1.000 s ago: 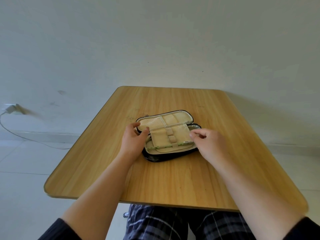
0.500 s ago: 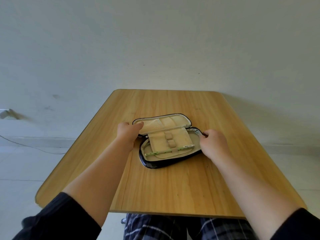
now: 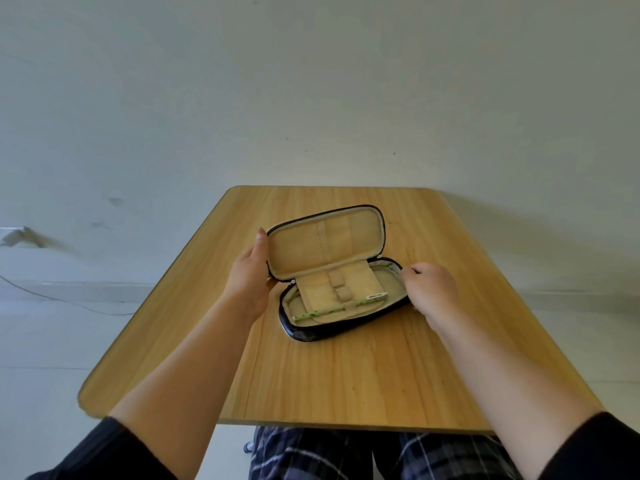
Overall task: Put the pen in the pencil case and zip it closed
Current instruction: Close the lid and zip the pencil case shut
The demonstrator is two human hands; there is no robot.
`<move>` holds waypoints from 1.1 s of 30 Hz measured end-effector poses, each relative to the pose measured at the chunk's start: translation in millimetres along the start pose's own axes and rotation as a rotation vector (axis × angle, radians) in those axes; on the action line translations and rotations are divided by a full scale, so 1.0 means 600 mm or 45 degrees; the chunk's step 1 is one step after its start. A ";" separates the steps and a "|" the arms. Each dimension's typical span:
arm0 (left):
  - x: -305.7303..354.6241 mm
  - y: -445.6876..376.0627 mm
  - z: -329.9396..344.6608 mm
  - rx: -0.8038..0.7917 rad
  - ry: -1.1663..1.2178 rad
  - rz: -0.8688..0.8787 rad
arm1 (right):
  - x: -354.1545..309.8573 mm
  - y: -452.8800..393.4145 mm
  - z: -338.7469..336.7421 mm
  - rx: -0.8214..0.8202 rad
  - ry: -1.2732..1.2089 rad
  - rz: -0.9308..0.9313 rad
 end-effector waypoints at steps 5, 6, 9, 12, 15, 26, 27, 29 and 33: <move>-0.004 0.033 0.007 -0.106 -0.015 0.051 | 0.007 0.011 -0.007 0.040 -0.199 0.116; -0.005 0.038 0.008 -0.125 -0.029 0.067 | 0.009 0.013 -0.008 0.044 -0.244 0.150; -0.002 0.053 0.008 -0.170 -0.123 0.151 | 0.012 0.019 -0.009 0.036 -0.364 0.236; -0.003 0.069 0.011 -0.256 -0.248 0.231 | 0.012 0.025 -0.010 0.026 -0.430 0.299; -0.008 0.082 0.008 -0.304 -0.387 0.286 | 0.015 0.034 -0.013 0.030 -0.499 0.400; -0.020 0.095 0.014 -0.348 -0.623 0.267 | 0.016 0.045 -0.013 -0.042 -0.435 0.455; -0.020 0.096 0.015 -0.337 -0.647 0.265 | 0.017 0.044 -0.011 -0.052 -0.443 0.459; -0.020 0.094 0.023 -0.327 -0.715 0.267 | 0.019 0.041 -0.008 -0.073 -0.449 0.437; -0.025 0.083 0.050 -0.345 -0.962 0.210 | 0.018 0.036 -0.004 -0.110 -0.374 0.343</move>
Point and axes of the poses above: each hand's wrist, its own y-axis away from the middle knuckle, its own z-axis out of the palm, x = y × z, the point moved 10 cm from there along -y, towards the middle knuckle, and after that the axes turned 7 degrees about -z, right-handed, at the moved point
